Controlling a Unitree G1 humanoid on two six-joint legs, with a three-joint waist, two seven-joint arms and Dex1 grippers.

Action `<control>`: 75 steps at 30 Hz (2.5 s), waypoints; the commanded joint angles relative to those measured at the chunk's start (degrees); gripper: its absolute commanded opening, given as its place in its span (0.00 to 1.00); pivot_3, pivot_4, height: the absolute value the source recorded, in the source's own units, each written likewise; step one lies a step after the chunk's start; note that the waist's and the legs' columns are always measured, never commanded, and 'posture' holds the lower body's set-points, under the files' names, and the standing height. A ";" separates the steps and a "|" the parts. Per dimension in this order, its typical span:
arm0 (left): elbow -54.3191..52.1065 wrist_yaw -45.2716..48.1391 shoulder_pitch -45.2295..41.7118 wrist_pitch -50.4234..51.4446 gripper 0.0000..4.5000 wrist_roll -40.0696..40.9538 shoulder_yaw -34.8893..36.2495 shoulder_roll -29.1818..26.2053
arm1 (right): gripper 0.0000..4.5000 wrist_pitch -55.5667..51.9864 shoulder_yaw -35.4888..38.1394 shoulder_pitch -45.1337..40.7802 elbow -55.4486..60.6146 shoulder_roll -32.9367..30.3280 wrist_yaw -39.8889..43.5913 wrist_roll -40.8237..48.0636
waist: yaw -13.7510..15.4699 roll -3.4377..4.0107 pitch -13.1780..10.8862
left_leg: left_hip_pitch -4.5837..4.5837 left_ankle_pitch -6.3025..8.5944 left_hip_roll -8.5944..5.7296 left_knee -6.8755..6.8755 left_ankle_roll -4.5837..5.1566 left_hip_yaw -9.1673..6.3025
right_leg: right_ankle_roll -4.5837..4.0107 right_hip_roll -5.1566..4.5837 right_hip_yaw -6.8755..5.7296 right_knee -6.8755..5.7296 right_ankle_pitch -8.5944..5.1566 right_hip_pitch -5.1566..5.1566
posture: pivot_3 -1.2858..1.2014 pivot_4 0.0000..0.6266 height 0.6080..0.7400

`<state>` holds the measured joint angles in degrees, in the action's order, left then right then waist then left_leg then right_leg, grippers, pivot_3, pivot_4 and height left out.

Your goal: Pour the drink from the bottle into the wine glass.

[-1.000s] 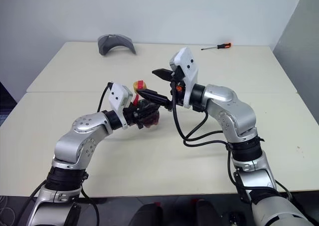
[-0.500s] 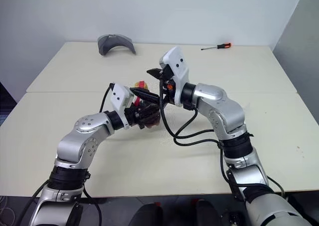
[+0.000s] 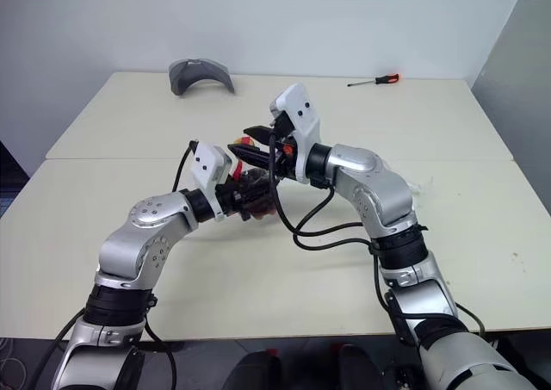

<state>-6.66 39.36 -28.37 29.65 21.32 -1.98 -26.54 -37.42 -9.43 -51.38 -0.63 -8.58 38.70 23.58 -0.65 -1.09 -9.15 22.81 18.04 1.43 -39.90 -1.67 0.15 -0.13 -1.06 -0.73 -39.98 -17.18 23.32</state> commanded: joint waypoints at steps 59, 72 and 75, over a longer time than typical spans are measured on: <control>-9.70 -4.95 1.30 5.66 0.32 4.62 2.05 -1.95 | 0.99 3.12 2.19 0.38 5.25 -3.41 3.46 2.52 | -0.91 0.04 -0.04 | 0.00 -0.02 0.01 0.03 -0.03 -0.01 | 0.00 -0.01 0.00 0.01 0.00 0.00 | 0.52 0.24 1.00; -10.74 -5.11 1.22 6.29 0.32 4.46 1.57 -0.22 | 0.99 6.88 1.72 -1.19 0.89 -0.88 1.72 -0.97 | -0.92 0.04 -0.04 | 0.00 -0.03 0.01 0.03 -0.06 -0.01 | 0.00 -0.01 0.00 0.01 0.00 0.00 | 0.52 0.24 1.00; -10.59 -4.98 1.08 6.38 0.32 4.56 1.85 -0.33 | 0.99 7.32 2.23 -0.92 -0.01 -1.98 2.38 -1.31 | -0.92 0.04 -0.04 | 0.00 -0.03 0.01 0.03 -0.06 -0.01 | 0.00 -0.01 0.01 0.01 0.00 0.00 | 0.52 0.24 1.00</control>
<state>-15.12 34.37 -25.65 37.02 25.86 -0.88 -26.80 -31.53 -8.33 -50.84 -1.22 -10.16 40.88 22.52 -1.57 -1.06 -9.19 22.82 18.00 1.43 -39.87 -1.73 0.14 -0.13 -1.07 -0.73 -39.97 -17.18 23.32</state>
